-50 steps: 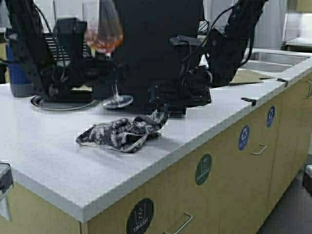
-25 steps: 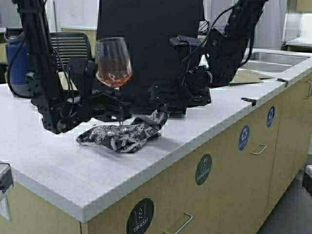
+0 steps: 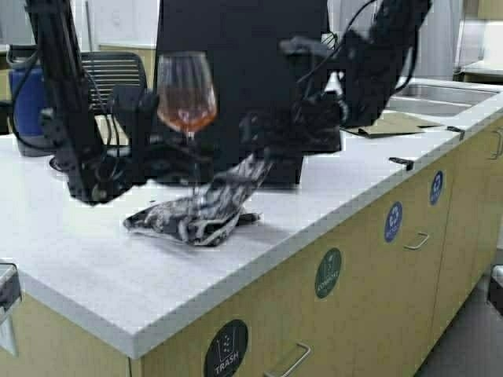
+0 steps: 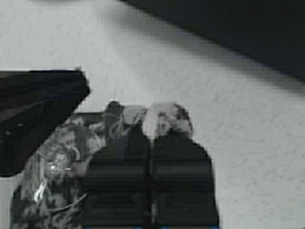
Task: Get the cloth and wipe up the spill under the wine glass
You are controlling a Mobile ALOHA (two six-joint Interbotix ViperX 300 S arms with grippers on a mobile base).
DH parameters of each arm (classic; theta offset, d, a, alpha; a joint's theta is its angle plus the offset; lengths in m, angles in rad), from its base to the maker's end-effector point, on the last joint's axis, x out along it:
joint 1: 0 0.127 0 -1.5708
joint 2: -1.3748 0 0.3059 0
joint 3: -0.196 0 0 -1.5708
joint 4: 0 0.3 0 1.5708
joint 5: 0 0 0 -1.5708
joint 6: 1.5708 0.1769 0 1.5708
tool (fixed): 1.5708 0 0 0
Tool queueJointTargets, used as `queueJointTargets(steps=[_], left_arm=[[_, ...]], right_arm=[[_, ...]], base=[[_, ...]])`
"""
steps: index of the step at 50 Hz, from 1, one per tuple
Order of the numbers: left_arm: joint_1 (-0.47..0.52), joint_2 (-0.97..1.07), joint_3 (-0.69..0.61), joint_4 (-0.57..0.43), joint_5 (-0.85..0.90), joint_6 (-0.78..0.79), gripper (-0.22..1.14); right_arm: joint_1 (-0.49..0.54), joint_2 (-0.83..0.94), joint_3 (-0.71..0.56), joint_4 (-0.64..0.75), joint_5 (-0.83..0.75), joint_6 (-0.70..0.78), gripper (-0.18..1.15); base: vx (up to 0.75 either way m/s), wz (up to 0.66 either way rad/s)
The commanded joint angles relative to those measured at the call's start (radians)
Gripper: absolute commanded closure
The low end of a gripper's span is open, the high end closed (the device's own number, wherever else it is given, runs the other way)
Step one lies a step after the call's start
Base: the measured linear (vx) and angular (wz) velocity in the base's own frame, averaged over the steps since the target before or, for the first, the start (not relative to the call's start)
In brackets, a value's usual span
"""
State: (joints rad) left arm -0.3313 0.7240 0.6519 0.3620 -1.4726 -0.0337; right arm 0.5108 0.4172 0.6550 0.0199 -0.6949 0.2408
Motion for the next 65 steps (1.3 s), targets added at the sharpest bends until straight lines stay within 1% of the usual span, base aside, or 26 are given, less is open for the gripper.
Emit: queueJointTargets(steps=[1, 11, 15, 23, 38, 47, 52, 65], left_arm=[[0.003, -0.049, -0.023, -0.021, 0.002, 0.014, 0.67], [0.003, 0.003, -0.064, -0.037, 0.002, 0.026, 0.67], [0.003, 0.028, -0.078, -0.043, 0.002, 0.028, 0.67], [0.003, 0.077, -0.101, -0.066, 0.005, 0.029, 0.67], [0.003, 0.138, -0.141, -0.104, 0.008, 0.034, 0.66], [0.003, 0.156, -0.158, -0.107, 0.008, 0.048, 0.65], [0.003, 0.156, -0.156, -0.107, 0.008, 0.049, 0.55], [0.003, 0.156, -0.15, -0.107, 0.008, 0.049, 0.12]], right_arm=[[-0.089, -0.149, 0.067, 0.06, -0.084, -0.003, 0.91], [-0.219, -0.353, 0.196, 0.109, -0.201, -0.003, 0.91], [-0.245, -0.408, 0.221, 0.109, -0.218, -0.005, 0.91], [-0.249, -0.453, 0.221, 0.106, -0.218, -0.006, 0.91], [-0.249, -0.451, 0.225, 0.094, -0.218, -0.006, 0.91], [-0.249, -0.451, 0.227, 0.074, -0.218, -0.006, 0.91], [-0.249, -0.448, 0.227, 0.069, -0.218, -0.006, 0.91], [-0.249, -0.436, 0.229, 0.061, -0.218, -0.002, 0.91]], base=[[0.0, 0.0], [0.0, 0.0], [0.0, 0.0], [0.0, 0.0], [0.0, 0.0], [0.0, 0.0], [0.0, 0.0], [0.0, 0.0]])
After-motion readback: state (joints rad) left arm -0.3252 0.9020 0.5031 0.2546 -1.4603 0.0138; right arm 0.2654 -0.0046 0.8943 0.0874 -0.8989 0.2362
